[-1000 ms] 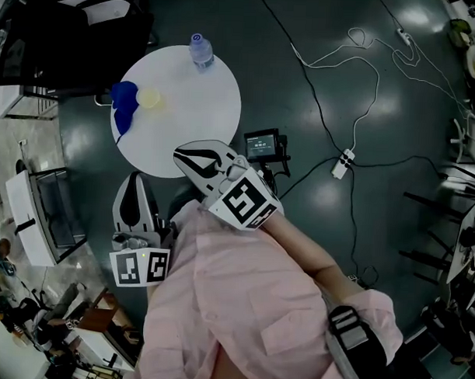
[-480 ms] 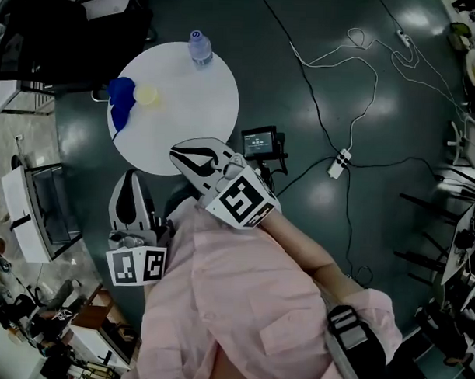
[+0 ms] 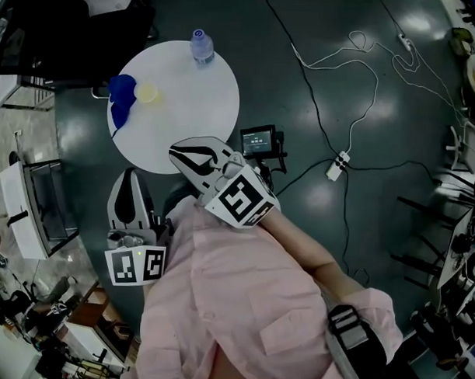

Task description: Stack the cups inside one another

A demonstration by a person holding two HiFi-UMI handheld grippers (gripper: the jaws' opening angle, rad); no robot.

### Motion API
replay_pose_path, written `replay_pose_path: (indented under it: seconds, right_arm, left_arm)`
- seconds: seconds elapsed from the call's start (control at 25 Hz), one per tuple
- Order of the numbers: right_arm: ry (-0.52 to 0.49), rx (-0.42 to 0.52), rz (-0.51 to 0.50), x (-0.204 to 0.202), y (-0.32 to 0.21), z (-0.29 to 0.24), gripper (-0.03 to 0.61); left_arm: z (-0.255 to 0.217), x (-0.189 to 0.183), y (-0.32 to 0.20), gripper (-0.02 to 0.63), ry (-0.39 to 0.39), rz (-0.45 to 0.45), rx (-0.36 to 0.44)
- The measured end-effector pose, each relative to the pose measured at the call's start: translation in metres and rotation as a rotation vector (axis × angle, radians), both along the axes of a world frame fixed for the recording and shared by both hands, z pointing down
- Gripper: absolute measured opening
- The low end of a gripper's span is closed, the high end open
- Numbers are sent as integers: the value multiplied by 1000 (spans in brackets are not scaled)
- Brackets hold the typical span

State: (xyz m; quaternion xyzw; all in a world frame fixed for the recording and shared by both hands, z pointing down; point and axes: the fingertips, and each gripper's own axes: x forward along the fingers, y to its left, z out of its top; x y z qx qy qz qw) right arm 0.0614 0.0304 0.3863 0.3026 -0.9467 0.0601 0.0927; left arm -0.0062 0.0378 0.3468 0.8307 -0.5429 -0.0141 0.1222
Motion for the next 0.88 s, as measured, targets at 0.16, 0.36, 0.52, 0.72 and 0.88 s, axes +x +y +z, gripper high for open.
replay_pose_path:
  seconds: [0.16, 0.36, 0.52, 0.72, 0.88]
  right_arm:
    - [3, 2, -10, -1, 1, 0, 34]
    - [8, -2, -16, -2, 3, 0, 34]
    - [11, -5, -23, -4, 5, 1, 34]
    - [11, -8, -27, -5, 8, 3, 34]
    - [23, -11, -17, -4, 7, 4, 34]
  left_arm:
    - [0, -1, 1, 20, 1, -8, 0]
    - [-2, -3, 3, 20, 6, -15, 7]
    - [-1, -4, 6, 20, 8, -17, 3]
    - [0, -4, 6, 20, 12, -17, 5]
    - [2, -3, 4, 20, 20, -4, 2]
